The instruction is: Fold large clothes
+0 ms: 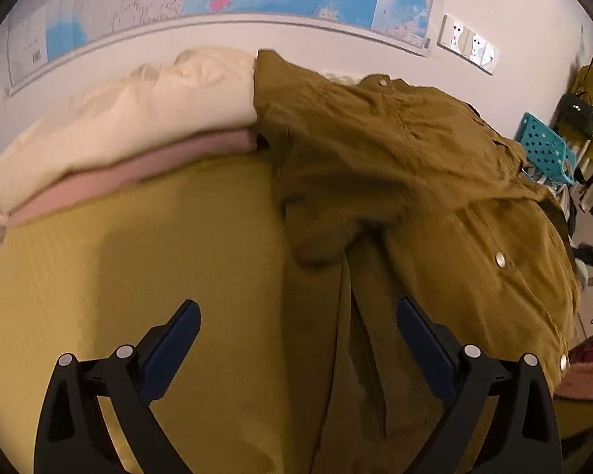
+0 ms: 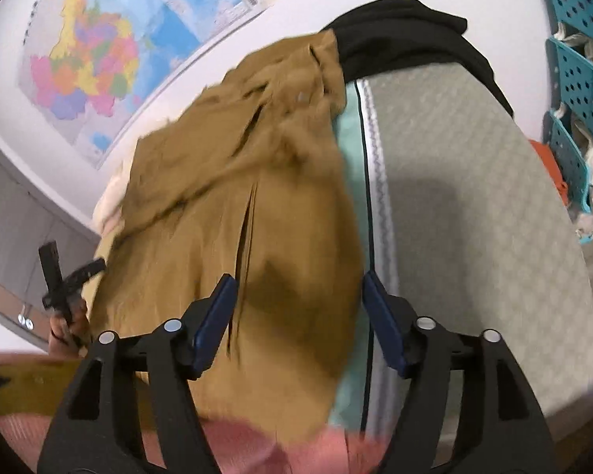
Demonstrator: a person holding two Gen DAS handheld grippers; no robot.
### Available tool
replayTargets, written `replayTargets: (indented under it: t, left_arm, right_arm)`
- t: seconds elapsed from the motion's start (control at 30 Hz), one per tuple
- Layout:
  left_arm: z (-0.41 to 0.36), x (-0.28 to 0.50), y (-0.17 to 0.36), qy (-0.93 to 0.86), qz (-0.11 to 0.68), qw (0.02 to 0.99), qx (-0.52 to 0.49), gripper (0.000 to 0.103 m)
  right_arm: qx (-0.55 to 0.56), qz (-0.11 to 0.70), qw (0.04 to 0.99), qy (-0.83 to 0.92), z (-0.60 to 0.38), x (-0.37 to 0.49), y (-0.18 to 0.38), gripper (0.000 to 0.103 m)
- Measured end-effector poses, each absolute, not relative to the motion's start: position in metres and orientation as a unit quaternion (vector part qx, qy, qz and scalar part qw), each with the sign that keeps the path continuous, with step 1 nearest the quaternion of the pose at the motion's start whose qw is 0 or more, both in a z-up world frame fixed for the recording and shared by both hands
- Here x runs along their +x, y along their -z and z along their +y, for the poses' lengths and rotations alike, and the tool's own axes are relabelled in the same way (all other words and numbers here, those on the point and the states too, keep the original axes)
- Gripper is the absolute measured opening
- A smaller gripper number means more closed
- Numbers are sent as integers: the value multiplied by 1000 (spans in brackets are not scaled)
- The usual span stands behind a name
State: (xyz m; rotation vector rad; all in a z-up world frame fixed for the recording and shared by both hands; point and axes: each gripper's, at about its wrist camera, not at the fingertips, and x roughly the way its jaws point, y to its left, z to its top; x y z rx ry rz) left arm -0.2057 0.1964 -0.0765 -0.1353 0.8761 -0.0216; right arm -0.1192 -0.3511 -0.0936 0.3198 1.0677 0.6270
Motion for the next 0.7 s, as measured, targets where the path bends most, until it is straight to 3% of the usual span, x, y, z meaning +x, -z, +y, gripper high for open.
replayTargets:
  t: [0.23, 0.27, 0.3, 0.37, 0.43, 0.47, 0.53, 0.6, 0.7]
  left_arm:
    - [189, -230, 91, 50, 451, 888, -72, 96]
    - [185, -233, 90, 59, 451, 887, -72, 96]
    - [183, -235, 90, 68, 450, 887, -77, 96]
    - [177, -238, 90, 83, 449, 886, -85, 93]
    - [168, -241, 89, 92, 446, 887, -78, 63]
    - [165, -242, 87, 91, 448, 886, -77, 59]
    - [164, -246, 79, 107, 441, 886, -93, 36]
    - [168, -251, 72, 127, 423, 890, -113, 37]
    - [171, -256, 69, 112, 420, 894, -113, 66]
  right_arm:
    - [160, 476, 796, -339, -338, -168, 105, 68]
    - [157, 473, 798, -340, -335, -170, 105, 47]
    - [163, 473, 792, -350, -332, -169, 108, 3]
    - [196, 473, 786, -346, -338, -164, 108, 4]
    - [207, 442, 807, -332, -354, -164, 90, 4]
    - [216, 426, 816, -326, -364, -164, 79, 4]
    - [211, 382, 845, -309, -385, -166, 44, 3]
    - [192, 366, 864, -288, -392, -163, 26, 3]
    - [194, 388, 854, -289, -393, -149, 35, 4]
